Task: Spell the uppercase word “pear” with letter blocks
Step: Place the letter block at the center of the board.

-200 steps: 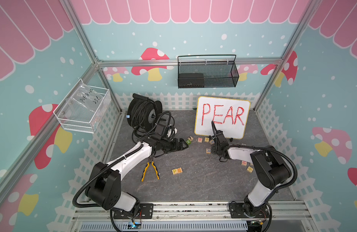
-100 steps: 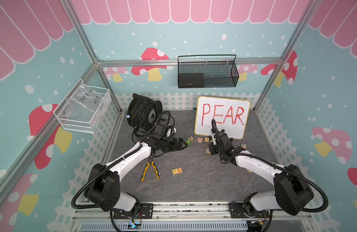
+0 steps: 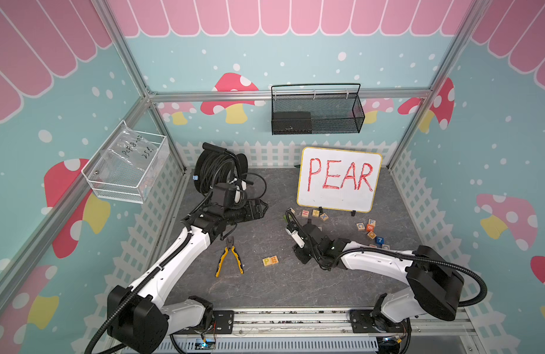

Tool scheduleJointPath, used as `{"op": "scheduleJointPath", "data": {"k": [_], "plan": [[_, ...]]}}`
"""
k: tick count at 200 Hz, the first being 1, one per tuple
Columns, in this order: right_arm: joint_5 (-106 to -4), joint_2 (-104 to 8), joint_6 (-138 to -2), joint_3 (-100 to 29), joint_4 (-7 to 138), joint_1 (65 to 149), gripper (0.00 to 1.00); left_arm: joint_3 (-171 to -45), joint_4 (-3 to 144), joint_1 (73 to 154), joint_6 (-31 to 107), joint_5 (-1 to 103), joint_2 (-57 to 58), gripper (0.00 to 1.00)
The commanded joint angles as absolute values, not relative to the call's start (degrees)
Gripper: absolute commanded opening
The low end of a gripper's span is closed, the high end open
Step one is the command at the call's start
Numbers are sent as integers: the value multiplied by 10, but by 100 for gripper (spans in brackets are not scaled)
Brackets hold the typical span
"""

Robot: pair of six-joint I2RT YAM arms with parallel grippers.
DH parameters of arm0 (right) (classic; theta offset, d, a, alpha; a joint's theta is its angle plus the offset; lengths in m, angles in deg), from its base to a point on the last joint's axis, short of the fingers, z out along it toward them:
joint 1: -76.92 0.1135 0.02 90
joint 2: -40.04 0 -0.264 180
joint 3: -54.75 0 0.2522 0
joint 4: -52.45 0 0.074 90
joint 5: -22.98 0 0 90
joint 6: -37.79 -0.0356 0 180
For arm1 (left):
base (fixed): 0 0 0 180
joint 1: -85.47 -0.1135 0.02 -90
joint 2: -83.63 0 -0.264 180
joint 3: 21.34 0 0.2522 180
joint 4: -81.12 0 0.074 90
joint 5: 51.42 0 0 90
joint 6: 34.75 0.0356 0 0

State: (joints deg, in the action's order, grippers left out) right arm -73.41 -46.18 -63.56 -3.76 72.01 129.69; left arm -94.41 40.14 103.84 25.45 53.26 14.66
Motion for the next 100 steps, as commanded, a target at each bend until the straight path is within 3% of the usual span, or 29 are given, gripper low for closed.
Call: {"op": "scheduleJointPath", "data": {"k": [1, 100], "plan": [[-721, -495, -606, -58, 718, 1321, 30, -923, 421, 1018, 240, 509, 159, 97], [-716, -579, -586, -105, 724, 1356, 32, -923, 428, 994, 228, 538, 159, 97]]}}
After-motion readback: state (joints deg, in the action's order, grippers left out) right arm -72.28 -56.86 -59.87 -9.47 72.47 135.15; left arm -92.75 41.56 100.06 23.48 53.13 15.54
